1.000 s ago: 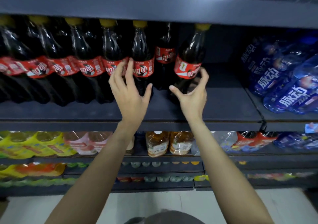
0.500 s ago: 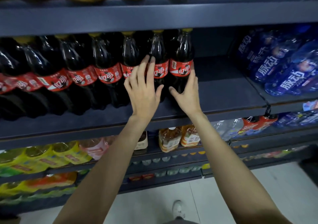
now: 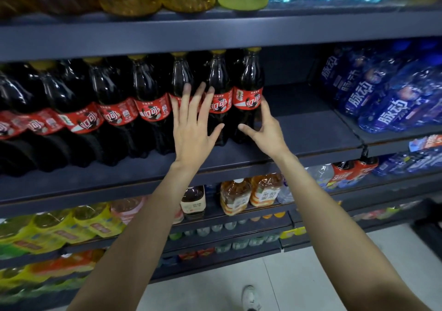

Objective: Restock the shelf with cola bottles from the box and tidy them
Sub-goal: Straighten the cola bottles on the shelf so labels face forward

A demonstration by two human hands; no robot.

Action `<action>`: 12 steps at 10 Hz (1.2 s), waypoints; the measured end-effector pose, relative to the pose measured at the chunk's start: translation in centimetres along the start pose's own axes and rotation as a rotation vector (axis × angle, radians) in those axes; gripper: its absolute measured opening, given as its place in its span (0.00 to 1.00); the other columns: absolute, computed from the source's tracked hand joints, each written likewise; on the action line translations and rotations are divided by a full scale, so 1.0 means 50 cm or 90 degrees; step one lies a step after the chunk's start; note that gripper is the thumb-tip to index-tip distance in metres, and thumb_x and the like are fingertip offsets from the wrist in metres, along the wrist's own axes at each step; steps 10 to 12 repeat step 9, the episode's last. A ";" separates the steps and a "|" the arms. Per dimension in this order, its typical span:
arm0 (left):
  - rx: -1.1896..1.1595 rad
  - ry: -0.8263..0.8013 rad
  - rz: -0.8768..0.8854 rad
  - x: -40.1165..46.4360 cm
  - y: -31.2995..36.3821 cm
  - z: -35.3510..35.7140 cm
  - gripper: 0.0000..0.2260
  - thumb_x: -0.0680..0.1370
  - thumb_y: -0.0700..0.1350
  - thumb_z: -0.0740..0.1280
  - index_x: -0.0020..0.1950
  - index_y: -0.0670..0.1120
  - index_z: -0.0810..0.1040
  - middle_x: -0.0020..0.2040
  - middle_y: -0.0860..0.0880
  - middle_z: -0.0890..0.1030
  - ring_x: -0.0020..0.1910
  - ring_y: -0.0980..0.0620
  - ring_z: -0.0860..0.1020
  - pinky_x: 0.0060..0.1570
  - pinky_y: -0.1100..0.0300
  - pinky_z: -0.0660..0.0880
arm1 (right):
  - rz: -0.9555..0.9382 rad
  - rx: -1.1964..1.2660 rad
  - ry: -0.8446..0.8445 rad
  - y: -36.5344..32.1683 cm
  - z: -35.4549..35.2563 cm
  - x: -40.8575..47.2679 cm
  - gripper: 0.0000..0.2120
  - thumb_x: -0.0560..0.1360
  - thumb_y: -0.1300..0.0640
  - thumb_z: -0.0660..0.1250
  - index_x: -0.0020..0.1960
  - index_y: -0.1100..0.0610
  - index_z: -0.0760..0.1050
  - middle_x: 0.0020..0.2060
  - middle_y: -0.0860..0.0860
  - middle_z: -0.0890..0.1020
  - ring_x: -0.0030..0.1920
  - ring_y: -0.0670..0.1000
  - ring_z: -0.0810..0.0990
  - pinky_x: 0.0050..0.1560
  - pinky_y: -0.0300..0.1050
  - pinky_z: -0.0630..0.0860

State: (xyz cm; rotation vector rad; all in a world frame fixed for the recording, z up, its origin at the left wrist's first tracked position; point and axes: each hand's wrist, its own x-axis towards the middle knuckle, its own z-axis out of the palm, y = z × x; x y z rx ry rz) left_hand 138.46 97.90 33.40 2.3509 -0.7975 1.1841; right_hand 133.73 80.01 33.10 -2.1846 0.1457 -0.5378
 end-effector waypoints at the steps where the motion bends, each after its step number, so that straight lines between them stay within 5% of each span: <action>1: -0.038 0.032 0.004 -0.025 -0.010 -0.010 0.31 0.74 0.45 0.70 0.73 0.44 0.60 0.73 0.42 0.61 0.74 0.42 0.56 0.74 0.47 0.53 | 0.012 0.002 0.009 -0.001 0.008 -0.005 0.42 0.74 0.54 0.71 0.77 0.49 0.47 0.68 0.49 0.72 0.68 0.52 0.70 0.64 0.46 0.69; 2: -0.053 0.048 -0.090 -0.075 -0.016 -0.017 0.30 0.74 0.41 0.69 0.73 0.42 0.61 0.73 0.42 0.59 0.71 0.42 0.62 0.70 0.51 0.64 | 0.008 0.008 0.066 -0.004 0.025 -0.020 0.45 0.74 0.56 0.70 0.77 0.48 0.41 0.71 0.53 0.69 0.70 0.52 0.69 0.65 0.48 0.70; 3: -0.067 0.002 -0.204 -0.095 -0.019 -0.026 0.33 0.73 0.39 0.70 0.75 0.41 0.59 0.72 0.42 0.63 0.68 0.47 0.64 0.49 0.54 0.80 | -0.006 0.011 0.122 -0.015 0.044 -0.040 0.46 0.74 0.60 0.70 0.77 0.45 0.39 0.73 0.54 0.64 0.72 0.52 0.65 0.66 0.47 0.68; 4: -0.067 -0.040 -0.226 -0.090 -0.015 -0.026 0.35 0.73 0.38 0.71 0.76 0.41 0.56 0.71 0.42 0.66 0.66 0.48 0.65 0.36 0.59 0.80 | -0.011 -0.013 0.144 -0.020 0.057 -0.051 0.45 0.74 0.62 0.69 0.77 0.47 0.40 0.72 0.53 0.66 0.71 0.53 0.66 0.62 0.44 0.67; 6: -0.079 -0.062 -0.246 -0.093 -0.001 -0.016 0.35 0.74 0.36 0.68 0.77 0.41 0.54 0.73 0.42 0.62 0.67 0.45 0.67 0.37 0.58 0.81 | -0.018 -0.027 0.123 -0.031 0.058 -0.057 0.49 0.73 0.62 0.70 0.77 0.47 0.37 0.74 0.52 0.62 0.72 0.53 0.64 0.67 0.54 0.68; 8: -0.161 -0.077 -0.195 -0.095 -0.018 -0.041 0.35 0.74 0.36 0.67 0.77 0.42 0.53 0.73 0.41 0.60 0.69 0.48 0.63 0.45 0.65 0.75 | 0.015 -0.092 0.147 -0.055 0.037 -0.077 0.42 0.73 0.60 0.70 0.77 0.53 0.47 0.72 0.57 0.62 0.72 0.58 0.59 0.69 0.46 0.57; 9: -0.214 -0.072 -0.205 -0.100 -0.029 -0.076 0.30 0.75 0.38 0.66 0.76 0.44 0.60 0.72 0.44 0.64 0.68 0.50 0.65 0.46 0.64 0.73 | 0.019 -0.083 0.142 -0.089 0.028 -0.100 0.33 0.75 0.58 0.68 0.75 0.55 0.57 0.72 0.56 0.62 0.72 0.57 0.58 0.70 0.49 0.59; 12: -0.214 -0.072 -0.205 -0.100 -0.029 -0.076 0.30 0.75 0.38 0.66 0.76 0.44 0.60 0.72 0.44 0.64 0.68 0.50 0.65 0.46 0.64 0.73 | 0.019 -0.083 0.142 -0.089 0.028 -0.100 0.33 0.75 0.58 0.68 0.75 0.55 0.57 0.72 0.56 0.62 0.72 0.57 0.58 0.70 0.49 0.59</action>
